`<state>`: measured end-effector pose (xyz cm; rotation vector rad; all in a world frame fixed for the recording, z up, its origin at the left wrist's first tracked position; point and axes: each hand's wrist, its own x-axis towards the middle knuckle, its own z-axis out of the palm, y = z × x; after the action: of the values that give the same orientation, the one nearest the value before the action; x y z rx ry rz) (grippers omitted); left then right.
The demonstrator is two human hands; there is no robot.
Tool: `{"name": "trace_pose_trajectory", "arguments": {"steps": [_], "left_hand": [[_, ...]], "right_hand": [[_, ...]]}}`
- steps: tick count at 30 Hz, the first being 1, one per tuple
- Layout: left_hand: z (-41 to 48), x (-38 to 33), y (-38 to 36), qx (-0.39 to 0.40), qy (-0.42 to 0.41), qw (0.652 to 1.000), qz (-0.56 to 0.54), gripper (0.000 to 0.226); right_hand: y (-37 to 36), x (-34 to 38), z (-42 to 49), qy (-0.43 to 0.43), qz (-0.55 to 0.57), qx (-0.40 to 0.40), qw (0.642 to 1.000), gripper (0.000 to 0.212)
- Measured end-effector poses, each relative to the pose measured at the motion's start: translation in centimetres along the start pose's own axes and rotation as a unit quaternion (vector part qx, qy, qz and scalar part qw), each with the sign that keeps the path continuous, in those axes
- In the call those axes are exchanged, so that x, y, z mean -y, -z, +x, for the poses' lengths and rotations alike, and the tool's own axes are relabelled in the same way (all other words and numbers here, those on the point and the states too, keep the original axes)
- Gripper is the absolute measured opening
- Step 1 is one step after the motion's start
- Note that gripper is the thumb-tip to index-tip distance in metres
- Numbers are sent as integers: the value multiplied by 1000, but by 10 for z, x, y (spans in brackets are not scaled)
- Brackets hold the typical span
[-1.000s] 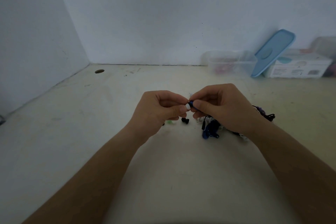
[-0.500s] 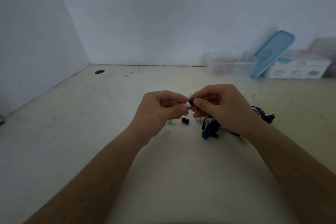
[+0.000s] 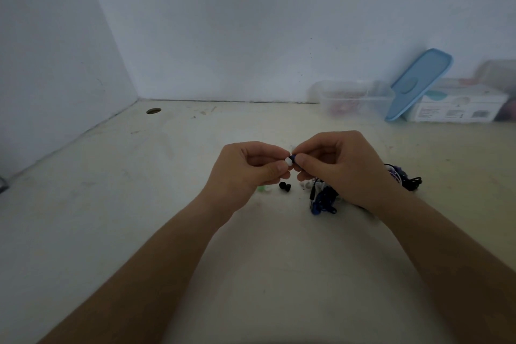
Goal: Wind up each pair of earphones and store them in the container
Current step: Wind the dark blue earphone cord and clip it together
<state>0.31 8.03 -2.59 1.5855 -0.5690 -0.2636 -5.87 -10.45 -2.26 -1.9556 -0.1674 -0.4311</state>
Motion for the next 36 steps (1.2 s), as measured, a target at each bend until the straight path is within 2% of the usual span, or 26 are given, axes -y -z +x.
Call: {"name": "trace_pose_trajectory", "arguments": {"steps": [18, 29, 36], "left_hand": [[1, 2, 2, 31, -15, 999, 7, 17], [2, 4, 3, 23, -25, 999, 32, 16], [1, 3, 3, 28, -32, 999, 27, 18]], "right_hand": [[6, 5, -1, -11, 20, 30, 999, 10], [3, 5, -2, 3, -9, 34, 999, 10], [7, 7, -2, -2, 14, 51, 999, 13]]}}
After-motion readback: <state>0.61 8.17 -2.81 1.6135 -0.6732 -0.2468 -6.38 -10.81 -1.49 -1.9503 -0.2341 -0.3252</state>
